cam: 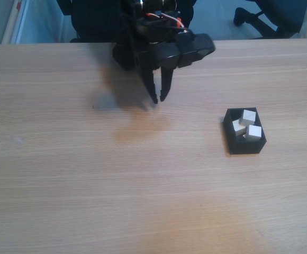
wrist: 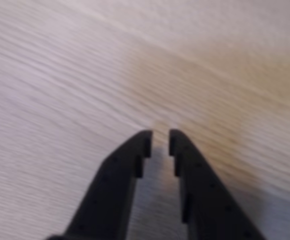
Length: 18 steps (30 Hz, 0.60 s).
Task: Pick blocks and place them in the box.
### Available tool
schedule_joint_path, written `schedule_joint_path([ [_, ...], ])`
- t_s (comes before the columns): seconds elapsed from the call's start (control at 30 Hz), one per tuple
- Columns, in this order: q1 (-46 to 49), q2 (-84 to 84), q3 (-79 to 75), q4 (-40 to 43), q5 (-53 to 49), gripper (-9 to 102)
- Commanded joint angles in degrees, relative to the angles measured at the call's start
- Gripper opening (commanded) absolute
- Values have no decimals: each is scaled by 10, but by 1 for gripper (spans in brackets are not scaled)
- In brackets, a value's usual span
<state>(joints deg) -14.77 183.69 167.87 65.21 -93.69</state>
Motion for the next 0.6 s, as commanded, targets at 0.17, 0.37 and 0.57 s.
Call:
schedule_joint_path([
  [0.17,40,117,61,77,30,1],
  [0.37,48,117,112,64,54,0],
  [0.57,78,117,160,54,55,0],
])
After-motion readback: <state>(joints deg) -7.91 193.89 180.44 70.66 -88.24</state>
